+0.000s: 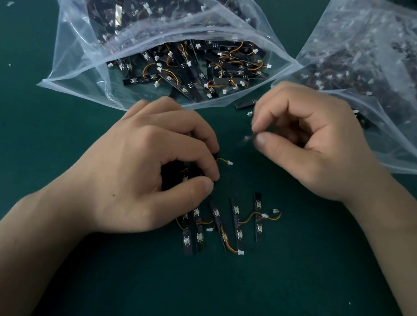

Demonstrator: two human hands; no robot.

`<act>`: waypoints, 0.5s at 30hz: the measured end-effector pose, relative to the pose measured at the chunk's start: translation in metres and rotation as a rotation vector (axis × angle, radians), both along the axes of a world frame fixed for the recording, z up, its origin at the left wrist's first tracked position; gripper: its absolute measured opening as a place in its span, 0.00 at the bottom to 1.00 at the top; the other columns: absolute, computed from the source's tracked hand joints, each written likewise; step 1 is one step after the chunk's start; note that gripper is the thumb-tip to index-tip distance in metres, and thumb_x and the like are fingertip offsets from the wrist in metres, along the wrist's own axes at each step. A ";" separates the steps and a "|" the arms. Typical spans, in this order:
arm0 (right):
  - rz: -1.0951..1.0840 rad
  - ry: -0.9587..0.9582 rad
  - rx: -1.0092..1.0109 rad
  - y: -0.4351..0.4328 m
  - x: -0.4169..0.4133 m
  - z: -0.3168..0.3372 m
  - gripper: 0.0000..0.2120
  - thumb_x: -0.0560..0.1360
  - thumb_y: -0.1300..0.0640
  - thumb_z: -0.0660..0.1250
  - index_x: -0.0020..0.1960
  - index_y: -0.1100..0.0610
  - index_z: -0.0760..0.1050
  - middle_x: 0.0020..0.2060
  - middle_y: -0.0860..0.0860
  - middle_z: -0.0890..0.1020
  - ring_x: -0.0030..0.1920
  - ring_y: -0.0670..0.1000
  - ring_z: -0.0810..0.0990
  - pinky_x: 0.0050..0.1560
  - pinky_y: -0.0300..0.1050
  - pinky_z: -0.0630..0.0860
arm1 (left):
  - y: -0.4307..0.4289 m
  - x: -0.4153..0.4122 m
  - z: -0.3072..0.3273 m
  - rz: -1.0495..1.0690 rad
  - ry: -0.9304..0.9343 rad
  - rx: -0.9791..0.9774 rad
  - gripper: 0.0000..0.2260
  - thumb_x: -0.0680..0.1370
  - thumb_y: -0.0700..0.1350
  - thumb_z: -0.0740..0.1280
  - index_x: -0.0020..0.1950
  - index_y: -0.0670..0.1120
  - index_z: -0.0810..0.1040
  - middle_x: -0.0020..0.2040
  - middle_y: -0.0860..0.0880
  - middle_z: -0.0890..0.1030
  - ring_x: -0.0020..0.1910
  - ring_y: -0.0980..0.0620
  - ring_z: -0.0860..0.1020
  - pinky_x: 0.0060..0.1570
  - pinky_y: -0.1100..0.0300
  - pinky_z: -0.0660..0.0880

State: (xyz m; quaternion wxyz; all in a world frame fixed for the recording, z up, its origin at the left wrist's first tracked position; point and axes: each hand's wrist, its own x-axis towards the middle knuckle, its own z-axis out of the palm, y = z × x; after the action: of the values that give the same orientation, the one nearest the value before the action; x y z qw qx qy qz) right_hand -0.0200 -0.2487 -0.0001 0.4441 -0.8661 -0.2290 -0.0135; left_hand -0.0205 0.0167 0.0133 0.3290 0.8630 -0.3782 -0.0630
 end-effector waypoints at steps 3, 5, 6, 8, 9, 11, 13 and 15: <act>-0.058 -0.141 -0.123 0.004 0.000 0.001 0.05 0.74 0.62 0.75 0.45 0.56 0.79 0.40 0.47 0.79 0.37 0.43 0.74 0.39 0.36 0.68 | 0.000 0.000 -0.001 -0.008 -0.005 0.000 0.11 0.77 0.55 0.66 0.48 0.54 0.88 0.56 0.57 0.82 0.57 0.47 0.77 0.60 0.39 0.71; -0.036 -0.196 -0.216 0.006 0.000 0.000 0.05 0.73 0.64 0.75 0.42 0.57 0.80 0.38 0.46 0.78 0.38 0.40 0.75 0.40 0.37 0.70 | 0.000 0.000 -0.001 -0.006 -0.004 -0.002 0.11 0.77 0.55 0.66 0.48 0.54 0.88 0.56 0.57 0.82 0.57 0.47 0.77 0.60 0.39 0.71; -0.002 -0.184 -0.247 0.007 -0.001 0.000 0.04 0.72 0.62 0.75 0.42 0.56 0.80 0.38 0.46 0.78 0.38 0.42 0.76 0.40 0.41 0.73 | 0.000 0.000 0.000 -0.004 -0.004 -0.002 0.11 0.77 0.55 0.66 0.48 0.54 0.88 0.56 0.57 0.82 0.57 0.46 0.77 0.60 0.39 0.71; 0.064 -0.124 -0.280 0.008 -0.002 0.003 0.04 0.74 0.55 0.74 0.44 0.55 0.81 0.37 0.45 0.78 0.37 0.46 0.77 0.38 0.46 0.74 | 0.000 0.000 0.000 -0.003 -0.005 0.000 0.11 0.77 0.55 0.66 0.48 0.54 0.88 0.56 0.57 0.81 0.57 0.46 0.77 0.60 0.39 0.71; 0.081 -0.096 -0.250 0.007 -0.003 0.004 0.06 0.77 0.52 0.71 0.46 0.55 0.82 0.36 0.44 0.78 0.35 0.46 0.76 0.37 0.45 0.72 | 0.000 0.000 0.000 -0.003 -0.006 -0.001 0.11 0.77 0.55 0.66 0.48 0.54 0.88 0.56 0.57 0.81 0.57 0.46 0.77 0.60 0.39 0.71; 0.057 -0.057 -0.106 0.003 -0.004 0.005 0.08 0.80 0.55 0.66 0.51 0.57 0.81 0.33 0.44 0.77 0.32 0.48 0.74 0.35 0.42 0.68 | 0.000 0.000 0.000 -0.003 -0.004 -0.001 0.11 0.77 0.55 0.66 0.48 0.54 0.88 0.56 0.57 0.82 0.57 0.46 0.77 0.61 0.39 0.70; -0.006 -0.041 -0.045 -0.001 -0.003 0.005 0.09 0.79 0.62 0.64 0.54 0.59 0.82 0.32 0.47 0.76 0.32 0.49 0.72 0.36 0.41 0.66 | 0.001 0.000 0.000 -0.003 -0.002 -0.002 0.11 0.77 0.55 0.66 0.48 0.54 0.88 0.56 0.57 0.82 0.58 0.46 0.77 0.61 0.39 0.70; -0.017 -0.041 -0.116 0.000 -0.001 0.003 0.13 0.77 0.66 0.65 0.56 0.57 0.83 0.35 0.46 0.76 0.35 0.47 0.74 0.39 0.40 0.67 | 0.000 0.000 0.000 0.000 -0.003 -0.001 0.11 0.77 0.55 0.66 0.48 0.54 0.88 0.56 0.58 0.81 0.57 0.46 0.77 0.61 0.39 0.70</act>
State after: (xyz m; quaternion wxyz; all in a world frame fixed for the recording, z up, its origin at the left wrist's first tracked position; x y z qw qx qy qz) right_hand -0.0209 -0.2490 0.0034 0.3881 -0.8919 -0.2313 -0.0217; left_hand -0.0208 0.0171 0.0133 0.3289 0.8628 -0.3790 -0.0616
